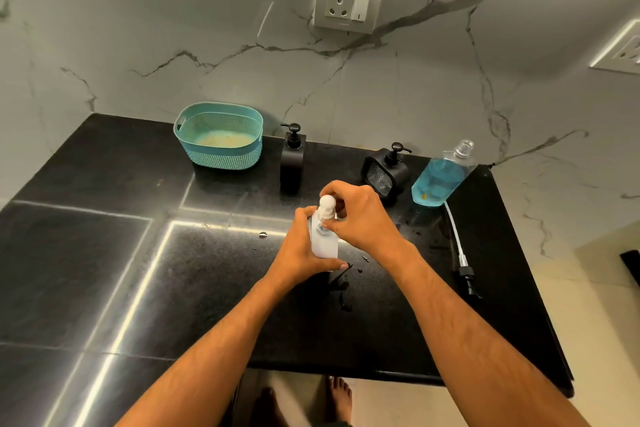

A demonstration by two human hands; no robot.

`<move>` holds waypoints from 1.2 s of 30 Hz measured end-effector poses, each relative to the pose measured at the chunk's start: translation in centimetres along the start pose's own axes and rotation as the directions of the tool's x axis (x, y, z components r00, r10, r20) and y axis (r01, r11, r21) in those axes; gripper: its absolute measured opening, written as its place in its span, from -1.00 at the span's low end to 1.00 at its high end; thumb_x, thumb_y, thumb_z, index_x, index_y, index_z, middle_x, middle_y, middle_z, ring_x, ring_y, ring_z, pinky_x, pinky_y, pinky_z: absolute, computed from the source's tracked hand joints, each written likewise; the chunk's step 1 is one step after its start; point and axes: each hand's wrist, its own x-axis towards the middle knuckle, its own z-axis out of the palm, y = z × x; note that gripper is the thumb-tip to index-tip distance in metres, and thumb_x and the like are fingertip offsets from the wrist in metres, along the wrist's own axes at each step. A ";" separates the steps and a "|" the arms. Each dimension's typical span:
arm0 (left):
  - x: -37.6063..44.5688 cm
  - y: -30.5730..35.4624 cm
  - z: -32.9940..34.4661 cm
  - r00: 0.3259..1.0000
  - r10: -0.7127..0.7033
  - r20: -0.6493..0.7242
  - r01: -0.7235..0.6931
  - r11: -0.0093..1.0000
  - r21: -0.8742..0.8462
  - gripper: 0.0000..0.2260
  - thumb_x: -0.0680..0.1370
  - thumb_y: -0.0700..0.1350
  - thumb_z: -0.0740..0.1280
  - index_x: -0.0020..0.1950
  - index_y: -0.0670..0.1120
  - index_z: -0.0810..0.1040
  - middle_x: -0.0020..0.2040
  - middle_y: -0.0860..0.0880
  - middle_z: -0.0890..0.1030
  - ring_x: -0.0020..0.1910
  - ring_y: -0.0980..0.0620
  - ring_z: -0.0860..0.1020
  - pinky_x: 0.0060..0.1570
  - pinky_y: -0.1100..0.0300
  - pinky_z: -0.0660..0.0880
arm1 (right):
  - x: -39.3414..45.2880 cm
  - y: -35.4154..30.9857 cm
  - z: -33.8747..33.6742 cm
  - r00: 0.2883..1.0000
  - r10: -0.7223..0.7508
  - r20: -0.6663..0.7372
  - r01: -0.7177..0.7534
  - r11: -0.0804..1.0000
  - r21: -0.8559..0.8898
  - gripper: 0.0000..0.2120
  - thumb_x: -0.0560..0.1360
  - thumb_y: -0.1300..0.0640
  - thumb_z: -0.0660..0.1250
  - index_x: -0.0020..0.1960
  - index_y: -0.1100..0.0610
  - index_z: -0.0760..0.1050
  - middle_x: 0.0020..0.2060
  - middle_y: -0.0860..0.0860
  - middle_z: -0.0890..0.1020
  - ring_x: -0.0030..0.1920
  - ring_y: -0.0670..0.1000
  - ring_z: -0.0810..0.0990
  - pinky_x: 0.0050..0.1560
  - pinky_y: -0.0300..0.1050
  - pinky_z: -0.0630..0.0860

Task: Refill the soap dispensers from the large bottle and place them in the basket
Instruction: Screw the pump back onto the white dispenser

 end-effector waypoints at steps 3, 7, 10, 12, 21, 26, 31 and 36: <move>0.1 -0.3 0.0 1.000 0.010 -0.009 -0.010 1.000 -0.009 -0.01 0.19 0.13 0.75 0.42 0.10 0.20 0.32 0.12 0.44 0.24 0.17 0.51 0.11 0.22 0.56 | -0.2 0.7 0.3 0.999 0.036 0.029 -0.035 0.999 -0.020 -0.62 0.32 0.32 0.57 0.04 0.03 0.58 -0.15 -0.06 0.67 -0.17 -0.08 0.65 -0.14 -0.09 0.66; 0.3 -0.7 0.1 0.999 0.035 -0.016 -0.035 0.999 -0.015 -0.01 0.17 0.17 0.75 0.40 0.13 0.21 0.30 0.12 0.46 0.23 0.14 0.54 0.14 0.07 0.62 | -0.5 1.3 1.3 0.996 0.049 0.080 -0.044 0.997 -0.068 -0.63 0.30 0.40 0.48 -0.03 0.02 0.60 -0.20 -0.06 0.67 -0.20 -0.09 0.63 -0.18 -0.03 0.64; 0.2 -0.7 0.1 0.999 0.035 -0.017 -0.035 0.999 -0.021 -0.04 0.19 0.08 0.75 0.39 0.11 0.21 0.27 0.14 0.47 0.20 0.15 0.56 0.12 0.09 0.64 | -0.5 1.6 2.2 0.995 0.072 0.072 -0.069 0.997 -0.047 -0.68 0.27 0.32 0.55 -0.05 0.04 0.64 -0.22 -0.07 0.68 -0.21 -0.10 0.62 -0.17 -0.05 0.61; 0.3 -0.7 0.1 0.999 0.039 -0.015 -0.039 0.999 -0.029 -0.04 0.19 0.07 0.75 0.39 0.11 0.21 0.27 0.13 0.47 0.19 0.14 0.58 0.11 0.10 0.64 | -0.6 1.9 2.6 0.994 0.107 0.038 -0.107 0.994 0.003 -0.71 0.24 0.20 0.63 -0.09 0.05 0.64 -0.26 -0.08 0.67 -0.26 -0.12 0.60 -0.21 -0.10 0.57; 0.6 -1.1 0.3 0.999 0.041 -0.035 -0.043 0.998 -0.051 -0.09 0.21 -0.03 0.75 0.35 0.08 0.22 0.24 0.07 0.55 0.17 0.14 0.62 0.11 0.08 0.65 | -2.2 3.0 3.6 0.988 0.139 -0.059 -0.134 0.988 0.081 -0.29 0.18 0.01 0.70 0.27 -0.03 0.52 -0.02 -0.12 0.65 -0.05 -0.11 0.56 -0.03 -0.06 0.58; 0.5 -0.9 0.2 0.999 0.034 -0.023 -0.035 0.998 -0.055 -0.06 0.22 0.00 0.75 0.38 0.11 0.19 0.24 0.11 0.51 0.17 0.16 0.60 0.12 0.16 0.63 | -3.1 3.1 3.2 0.967 0.231 -0.112 -0.221 0.971 0.092 -0.08 0.18 0.03 0.72 0.46 0.00 0.41 -0.21 -0.17 0.64 -0.07 -0.10 0.62 0.02 -0.13 0.55; 0.5 -1.1 0.1 0.999 0.042 -0.013 -0.042 0.997 -0.057 -0.02 0.17 0.09 0.76 0.38 0.16 0.19 0.29 0.10 0.50 0.22 0.10 0.61 0.16 0.01 0.66 | -3.1 3.3 3.3 0.965 0.252 -0.076 -0.229 0.946 0.231 -0.06 0.22 0.14 0.71 0.50 -0.01 0.36 -0.02 -0.15 0.71 0.05 -0.13 0.66 0.07 -0.07 0.61; 0.3 -0.8 -0.1 0.999 0.053 -0.009 -0.053 0.998 -0.039 -0.04 0.19 0.08 0.75 0.37 0.17 0.18 0.29 0.14 0.45 0.22 0.14 0.58 0.16 0.04 0.65 | -2.9 3.7 3.4 0.956 0.271 -0.116 -0.243 0.947 0.209 -0.05 0.19 0.03 0.72 0.48 -0.01 0.37 -0.18 -0.19 0.69 0.06 -0.13 0.63 0.14 -0.11 0.51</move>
